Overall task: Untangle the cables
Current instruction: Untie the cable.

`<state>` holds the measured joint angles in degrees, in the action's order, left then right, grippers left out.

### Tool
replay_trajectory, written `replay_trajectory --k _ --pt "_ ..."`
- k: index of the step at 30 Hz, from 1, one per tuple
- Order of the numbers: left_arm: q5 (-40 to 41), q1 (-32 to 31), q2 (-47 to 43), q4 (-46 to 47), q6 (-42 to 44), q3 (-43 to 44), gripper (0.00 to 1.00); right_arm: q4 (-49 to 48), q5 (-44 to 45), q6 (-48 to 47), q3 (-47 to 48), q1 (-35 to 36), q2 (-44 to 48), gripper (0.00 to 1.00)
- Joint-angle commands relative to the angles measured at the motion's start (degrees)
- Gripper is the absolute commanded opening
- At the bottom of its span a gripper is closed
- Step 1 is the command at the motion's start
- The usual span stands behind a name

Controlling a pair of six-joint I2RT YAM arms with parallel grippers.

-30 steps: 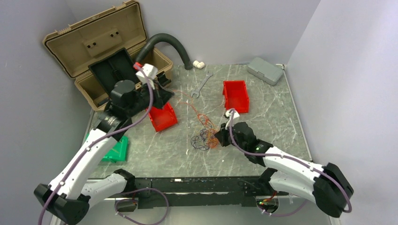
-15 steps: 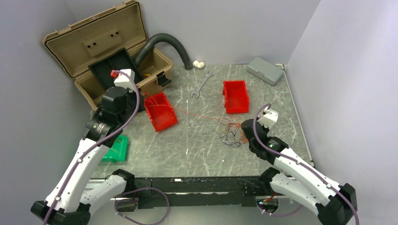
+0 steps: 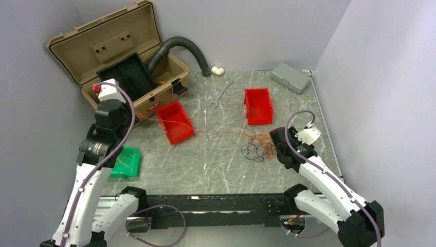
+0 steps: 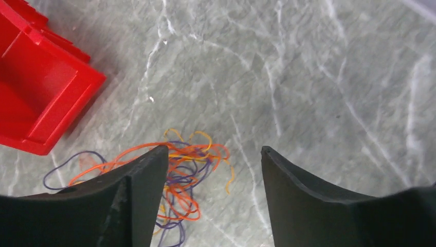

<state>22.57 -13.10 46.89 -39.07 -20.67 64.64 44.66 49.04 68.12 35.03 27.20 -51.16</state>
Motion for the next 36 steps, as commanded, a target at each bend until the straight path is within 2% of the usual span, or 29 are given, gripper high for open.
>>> replay_trajectory --k 1,4,7,10,15,20,24,26,28,32,34,35,36 --pt "-4.01 1.33 -2.26 4.24 2.31 -0.18 0.00 -5.55 -0.71 -13.89 -0.11 -0.89 3.20 0.77" --pt "-17.51 1.33 -3.93 10.63 4.62 -3.74 0.00 -14.75 -10.43 -31.82 -0.92 -0.92 6.45 0.88" --pt "-28.42 1.33 -3.50 13.73 6.07 -4.56 0.00 -23.72 -27.02 -45.62 -2.15 -0.91 9.89 0.92" --pt "-33.35 1.33 -2.26 13.68 6.94 -3.42 0.00 -27.37 -41.20 -49.87 -1.98 -0.85 9.54 0.93" --pt "-40.82 1.33 -0.49 13.07 7.62 -2.35 0.00 -30.30 -55.13 -51.49 1.73 0.55 0.03 0.92" --pt "-47.57 1.17 4.85 9.66 7.94 -1.63 0.00 -32.10 -54.24 -53.55 4.24 3.79 -6.55 0.93" --pt "-49.14 -0.72 9.72 6.59 8.89 -1.57 0.00 -29.39 -45.28 -49.68 6.95 3.90 -11.37 0.99" --pt "-46.44 -3.97 12.38 4.45 10.05 -0.96 0.00 -26.92 -37.70 -45.67 8.20 3.95 -13.57 1.00" --pt "-39.25 -8.43 14.87 2.00 10.91 0.11 0.00 -24.71 -31.97 -42.24 8.85 3.91 -15.55 1.00" --pt "-29.75 -15.70 19.25 -0.52 11.92 1.74 0.01 -22.99 -27.78 -39.49 8.56 3.90 -17.36 0.98" --pt "-27.45 -18.01 21.54 -1.59 12.16 3.01 0.07 -22.65 -27.60 -38.78 8.21 3.83 -18.21 0.96" --pt "-27.11 -19.33 22.52 -2.10 12.43 3.71 0.18 -22.61 -27.58 -38.46 7.95 3.78 -18.62 0.93" --pt "-27.10 -20.33 23.53 -2.12 12.82 4.36 0.34 -22.59 -27.71 -38.06 7.65 3.78 -18.99 0.90"
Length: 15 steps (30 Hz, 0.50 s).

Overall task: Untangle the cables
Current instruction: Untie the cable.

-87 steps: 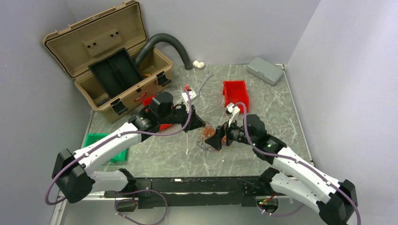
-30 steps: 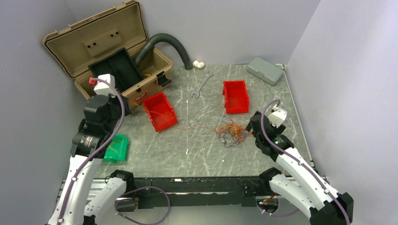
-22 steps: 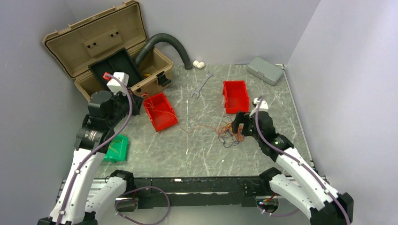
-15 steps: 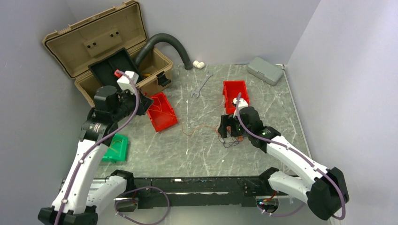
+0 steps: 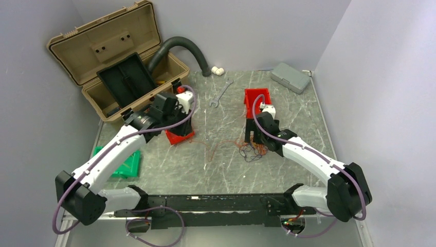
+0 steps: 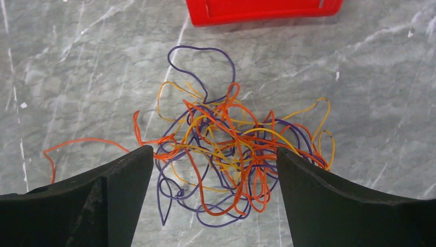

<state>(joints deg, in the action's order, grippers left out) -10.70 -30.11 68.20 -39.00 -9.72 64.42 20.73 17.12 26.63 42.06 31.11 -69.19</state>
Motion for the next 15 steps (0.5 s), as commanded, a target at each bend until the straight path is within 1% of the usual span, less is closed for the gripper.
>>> replay_trajectory --k 1,2,4,6,7,8,9,10,12,15 --pt "5.47 -4.24 2.69 -1.76 2.34 4.77 0.46 1.33 4.15 3.83 0.31 -0.15 -1.42 0.86" --pt "4.31 -5.20 2.95 -0.74 2.95 4.66 0.57 0.98 3.89 4.08 -0.08 -0.17 -1.61 0.80" --pt "2.20 -6.73 3.26 1.92 3.22 4.07 0.73 -0.30 2.69 4.25 -1.19 -0.21 -1.29 0.65" --pt "0.40 -7.69 4.33 3.95 3.22 4.05 0.81 -1.49 1.67 4.54 -2.06 -0.26 -0.39 0.46" --pt "-0.15 -8.17 5.21 4.68 3.02 4.26 0.83 -2.08 1.12 4.52 -2.47 -0.26 0.53 0.35" --pt "-0.71 -8.72 6.12 5.49 2.88 4.44 0.84 -2.56 0.71 4.51 -2.84 -0.26 1.27 0.27" --pt "-1.50 -9.45 7.14 6.71 2.87 4.68 0.85 -2.91 0.52 4.56 -3.09 -0.25 1.99 0.16" --pt "-2.16 -10.08 8.16 7.52 2.86 4.88 0.84 -2.99 0.32 4.46 -3.27 -0.24 2.67 0.10" --pt "-2.83 -11.46 10.22 10.44 2.94 4.39 0.84 -3.17 0.07 4.16 -3.39 -0.24 4.07 0.04" --pt "-3.87 -13.43 12.53 16.38 3.52 2.51 0.84 -2.76 -0.43 4.06 -3.08 -0.31 5.27 0.00"
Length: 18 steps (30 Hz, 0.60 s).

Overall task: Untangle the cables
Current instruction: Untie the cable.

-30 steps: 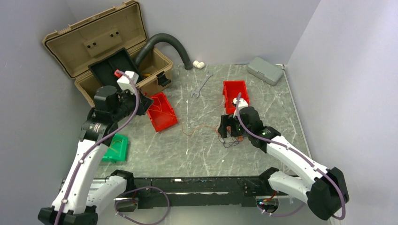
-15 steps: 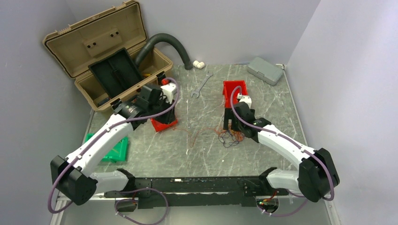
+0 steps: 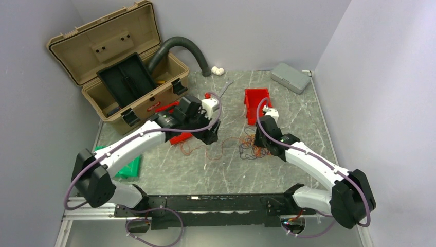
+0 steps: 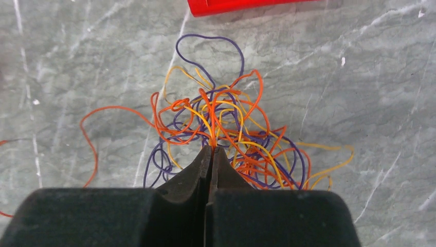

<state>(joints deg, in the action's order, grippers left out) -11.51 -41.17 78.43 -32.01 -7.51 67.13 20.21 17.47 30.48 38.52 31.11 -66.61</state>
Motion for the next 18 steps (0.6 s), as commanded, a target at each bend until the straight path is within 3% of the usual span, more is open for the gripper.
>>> replay_trajectory --k 1,7,18 --pt "-3.15 -2.94 3.17 11.48 1.54 -0.87 0.84 -2.13 -0.96 0.20 0.68 -0.31 2.85 0.00" --pt "-4.13 -4.62 10.25 21.30 4.89 -1.52 0.84 -1.80 -2.30 -0.56 1.60 -0.26 2.70 0.00" --pt "-3.44 -5.36 24.91 23.91 11.58 3.67 0.75 -1.02 -3.60 -0.57 2.64 -0.30 4.31 0.00"
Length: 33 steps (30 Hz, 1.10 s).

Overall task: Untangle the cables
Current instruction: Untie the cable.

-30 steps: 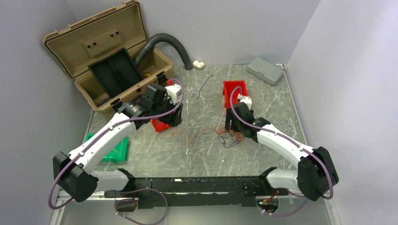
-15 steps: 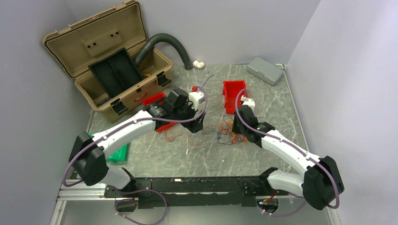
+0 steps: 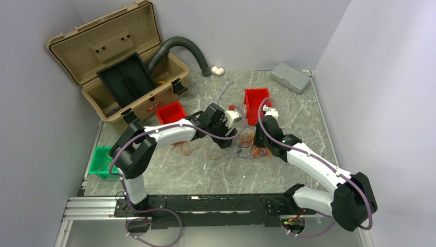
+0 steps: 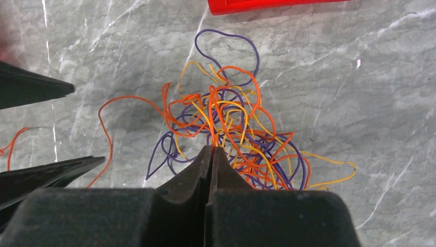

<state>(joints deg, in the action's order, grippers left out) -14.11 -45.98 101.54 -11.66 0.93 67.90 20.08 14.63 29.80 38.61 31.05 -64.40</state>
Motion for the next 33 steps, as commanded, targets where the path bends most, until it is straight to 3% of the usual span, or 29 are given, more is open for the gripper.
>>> replay_trajectory --k 1,6,8,9,11,12,13,18,25,29,33 --pt "-1.06 -0.53 2.81 3.57 3.05 3.33 0.74 -1.01 -0.95 0.35 2.46 -0.20 2.28 0.00" --pt "-3.16 -0.59 7.58 5.67 1.22 4.90 0.72 -0.19 -1.65 0.97 3.14 -0.18 2.46 0.00" --pt "-3.14 -0.61 9.97 6.38 0.22 5.74 0.64 0.20 -1.35 1.25 3.31 -0.22 2.90 0.00" --pt "-3.39 -0.56 11.56 6.12 -0.13 6.87 0.54 0.33 -1.05 1.42 3.27 -0.27 3.19 0.00" --pt "-4.52 -0.61 12.81 5.77 -0.54 7.90 0.17 1.03 0.02 1.99 3.14 -0.21 3.66 0.00" --pt "-4.35 -0.56 12.72 5.46 -0.54 8.02 0.02 1.69 1.10 2.54 3.06 -0.25 3.77 0.00" --pt "-3.12 -0.60 12.16 4.95 -0.50 7.70 0.00 2.59 2.58 3.13 3.01 -0.33 3.79 0.00" --pt "6.23 0.67 0.71 6.31 -5.93 -1.51 0.00 11.45 14.94 10.17 3.55 -2.75 3.43 0.00" --pt "4.56 12.08 -22.29 9.29 -20.39 -20.93 0.00 17.77 20.37 17.17 1.27 -12.95 8.88 0.00" --pt "9.33 14.58 -30.94 3.94 -23.07 -24.71 0.00 18.79 24.18 16.38 1.29 -16.38 11.91 0.00" --pt "9.70 15.11 -33.86 0.17 -23.12 -25.35 0.00 15.39 20.80 11.70 1.47 -18.21 13.23 0.00"
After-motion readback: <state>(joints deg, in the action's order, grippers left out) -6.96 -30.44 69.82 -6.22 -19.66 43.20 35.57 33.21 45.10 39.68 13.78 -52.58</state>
